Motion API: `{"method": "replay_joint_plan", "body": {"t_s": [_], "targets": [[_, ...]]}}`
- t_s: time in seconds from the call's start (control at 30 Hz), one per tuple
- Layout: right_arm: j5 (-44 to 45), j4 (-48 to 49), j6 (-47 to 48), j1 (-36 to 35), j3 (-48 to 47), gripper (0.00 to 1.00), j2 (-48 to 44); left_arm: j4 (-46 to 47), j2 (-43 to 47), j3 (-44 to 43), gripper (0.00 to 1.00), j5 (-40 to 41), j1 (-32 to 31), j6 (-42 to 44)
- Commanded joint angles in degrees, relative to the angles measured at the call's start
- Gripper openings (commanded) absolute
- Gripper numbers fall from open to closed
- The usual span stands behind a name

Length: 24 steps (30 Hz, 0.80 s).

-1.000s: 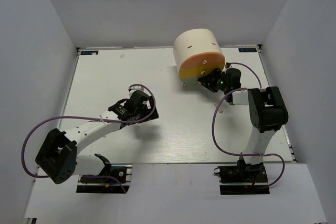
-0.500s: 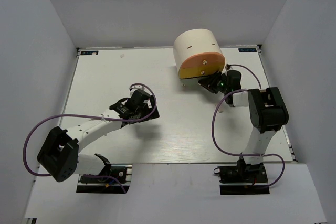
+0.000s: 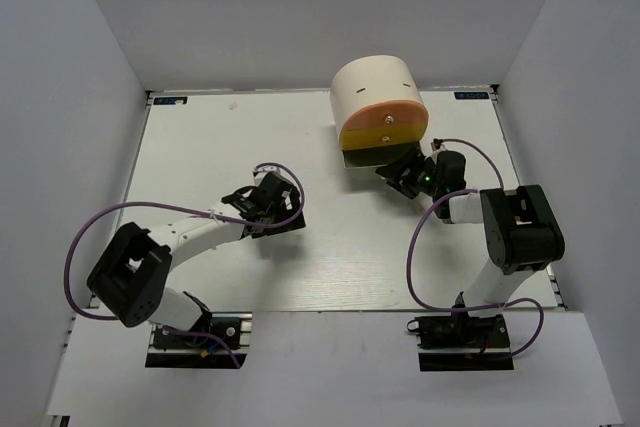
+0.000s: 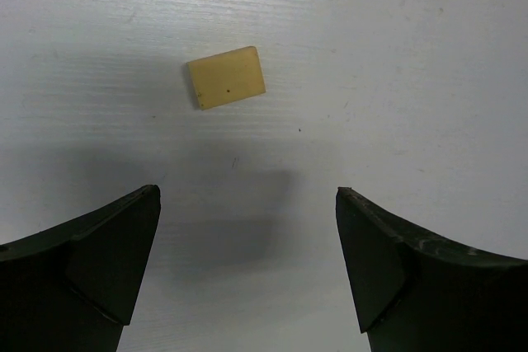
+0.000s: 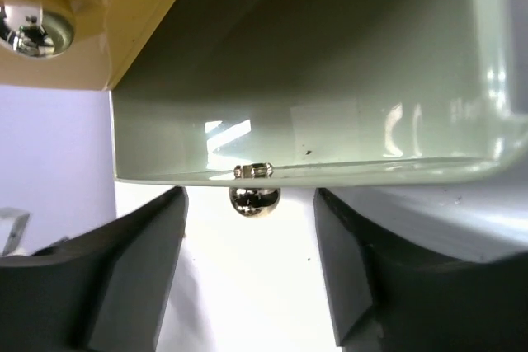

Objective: Sort the stationery into containers
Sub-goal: Open the drawer in the storage box, then pick up the stationery from the center of the board.

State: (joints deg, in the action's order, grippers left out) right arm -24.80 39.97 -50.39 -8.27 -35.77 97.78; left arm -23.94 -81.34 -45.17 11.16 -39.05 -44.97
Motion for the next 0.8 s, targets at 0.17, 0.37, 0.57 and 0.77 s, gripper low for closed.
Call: {"method": "replay_joint_plan", "body": {"t_s": [0.17, 0.37, 0.57, 0.77], "targets": [[-2.0, 0.4, 2.1, 0.4, -0.1, 0.77, -2.6, 2.2, -4.3, -4.4, 0.94, 4.2, 0.2, 1.1], [-4.6, -0.1, 3.5, 1.5, 5.0, 0.66, -7.7, -2.1, -10.1, -9.6, 0.84, 9.5, 0.2, 1.2], [-6.1, -3.5, 5.7, 4.0, 10.1, 0.65, -15.2, -3.4, -16.5, -12.9, 0.75, 11.7, 0.2, 0.1], [-8.3, -7.8, 9.5, 6.2, 11.6, 0.65, -21.5, -5.6, -22.1, -17.1, 0.57, 12.2, 0.2, 0.1]]}}
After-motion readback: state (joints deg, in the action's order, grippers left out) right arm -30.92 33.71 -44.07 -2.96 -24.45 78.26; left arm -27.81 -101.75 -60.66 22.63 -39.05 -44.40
